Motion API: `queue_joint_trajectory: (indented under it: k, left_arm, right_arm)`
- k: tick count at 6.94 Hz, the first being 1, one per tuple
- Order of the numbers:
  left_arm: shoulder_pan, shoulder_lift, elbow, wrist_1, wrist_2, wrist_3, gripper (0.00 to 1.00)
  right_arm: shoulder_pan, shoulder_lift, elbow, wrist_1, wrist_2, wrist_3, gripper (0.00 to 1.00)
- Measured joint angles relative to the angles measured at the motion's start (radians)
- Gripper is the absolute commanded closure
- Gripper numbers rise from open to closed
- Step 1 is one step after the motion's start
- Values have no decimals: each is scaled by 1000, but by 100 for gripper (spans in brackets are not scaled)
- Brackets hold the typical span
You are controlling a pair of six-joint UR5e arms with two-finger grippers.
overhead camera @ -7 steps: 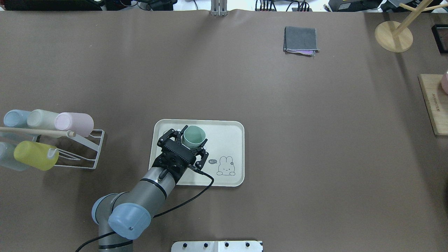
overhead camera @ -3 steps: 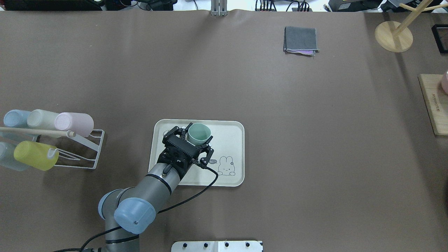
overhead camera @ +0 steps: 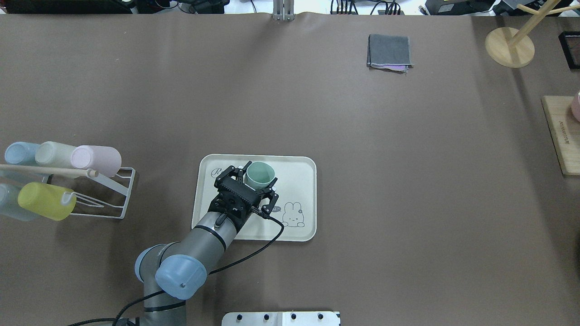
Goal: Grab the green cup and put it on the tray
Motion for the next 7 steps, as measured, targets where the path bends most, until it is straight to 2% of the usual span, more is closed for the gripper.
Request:
queue_joint_trajectory:
  k: [3,7]
  left_arm:
    - [0,-5,12,-54,-11,4,16]
    - [0,-2,13,-64,-14,4,16]
  right_arm:
    - [0,0,0,0,0,0,0]
    - [0,0,1,0,0,0,0]
